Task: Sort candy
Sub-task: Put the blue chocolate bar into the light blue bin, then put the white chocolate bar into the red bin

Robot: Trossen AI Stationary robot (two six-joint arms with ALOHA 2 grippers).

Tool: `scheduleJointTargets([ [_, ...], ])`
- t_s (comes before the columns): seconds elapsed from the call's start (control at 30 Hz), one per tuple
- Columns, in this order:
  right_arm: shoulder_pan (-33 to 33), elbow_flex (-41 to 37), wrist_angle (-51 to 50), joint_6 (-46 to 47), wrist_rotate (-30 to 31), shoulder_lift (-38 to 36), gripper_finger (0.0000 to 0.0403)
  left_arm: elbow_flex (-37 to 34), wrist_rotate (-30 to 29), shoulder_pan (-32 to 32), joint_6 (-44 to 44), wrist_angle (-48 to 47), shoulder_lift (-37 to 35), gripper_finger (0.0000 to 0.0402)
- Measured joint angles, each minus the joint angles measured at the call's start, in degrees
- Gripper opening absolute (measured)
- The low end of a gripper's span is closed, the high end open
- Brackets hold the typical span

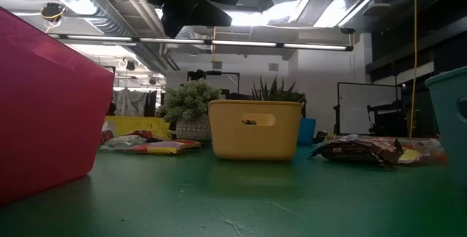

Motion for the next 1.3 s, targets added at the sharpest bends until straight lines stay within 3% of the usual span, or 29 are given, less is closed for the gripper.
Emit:
scheduleJointTargets([
  [0.3, -0.02, 0.0, -2.16, -0.02, 1.57, -0.02, 0.0225, 0.0, -0.06, 0.0, 0.0, 0.0, 0.0, 0.0169],
  [0.57, -0.03, 0.0, -2.14, -0.27, 1.66, -0.04, 0.0242, 0.0, -0.04, 0.02, -0.92, -2.66, -1.75, 0.0169],
  [0.9, -0.07, 0.0, -2.15, -0.51, 5.27, -0.04, 0.0243, 0.09, -0.5, 0.83, -12.73, -28.0, -10.93, 0.0169],
  [1.13, -0.07, 0.0, -2.14, -0.55, 7.3, -0.04, 0.0243, 0.09, -3.52, 0.92, -27.27, -48.59, -10.97, 0.0169],
  [1.3, -0.07, 0.0, -2.14, -0.57, 7.74, -0.04, 0.0243, 0.09, -4.12, 0.9, -31.69, -55.74, -9.75, 0.0169],
])
